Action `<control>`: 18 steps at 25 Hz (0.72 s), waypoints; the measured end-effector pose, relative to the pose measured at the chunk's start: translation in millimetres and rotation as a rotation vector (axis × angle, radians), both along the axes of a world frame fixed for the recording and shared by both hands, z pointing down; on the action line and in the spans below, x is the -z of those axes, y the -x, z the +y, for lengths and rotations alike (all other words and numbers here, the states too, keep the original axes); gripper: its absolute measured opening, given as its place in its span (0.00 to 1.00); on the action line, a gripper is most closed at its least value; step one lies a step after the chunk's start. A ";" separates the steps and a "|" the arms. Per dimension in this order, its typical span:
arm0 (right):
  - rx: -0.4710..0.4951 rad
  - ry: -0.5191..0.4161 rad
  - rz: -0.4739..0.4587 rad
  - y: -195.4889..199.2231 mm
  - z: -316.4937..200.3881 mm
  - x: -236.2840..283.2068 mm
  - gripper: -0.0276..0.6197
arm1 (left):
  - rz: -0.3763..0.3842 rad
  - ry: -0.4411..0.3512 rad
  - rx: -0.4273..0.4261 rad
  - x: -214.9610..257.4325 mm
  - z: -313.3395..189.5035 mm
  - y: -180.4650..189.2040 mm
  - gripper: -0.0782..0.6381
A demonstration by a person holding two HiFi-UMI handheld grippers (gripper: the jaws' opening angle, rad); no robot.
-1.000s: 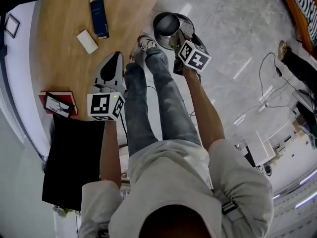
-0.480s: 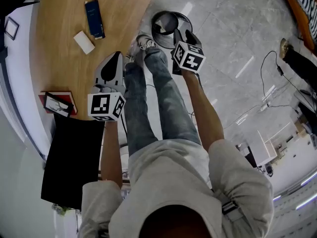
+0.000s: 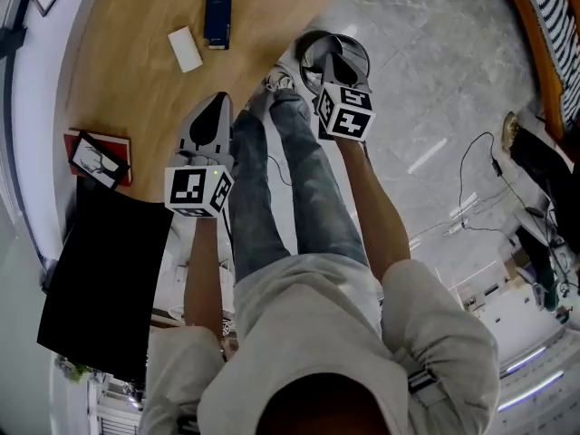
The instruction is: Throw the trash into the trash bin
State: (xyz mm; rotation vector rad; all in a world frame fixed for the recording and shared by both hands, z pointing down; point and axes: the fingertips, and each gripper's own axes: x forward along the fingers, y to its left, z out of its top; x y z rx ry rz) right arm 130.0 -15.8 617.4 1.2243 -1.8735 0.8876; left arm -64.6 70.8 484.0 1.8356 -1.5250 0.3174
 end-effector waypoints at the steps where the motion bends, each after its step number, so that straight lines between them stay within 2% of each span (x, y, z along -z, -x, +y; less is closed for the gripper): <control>1: 0.033 -0.004 -0.004 12.9 0.5 2.8 0.09 | -0.002 -0.003 0.019 1.2 3.4 7.7 0.13; 9: 0.265 -0.012 -0.066 125.3 18.2 19.1 0.09 | -0.010 -0.022 0.207 5.0 39.2 64.0 0.13; 18: 0.420 -0.002 -0.102 225.0 46.0 27.8 0.09 | -0.006 -0.038 0.315 9.0 66.9 108.2 0.13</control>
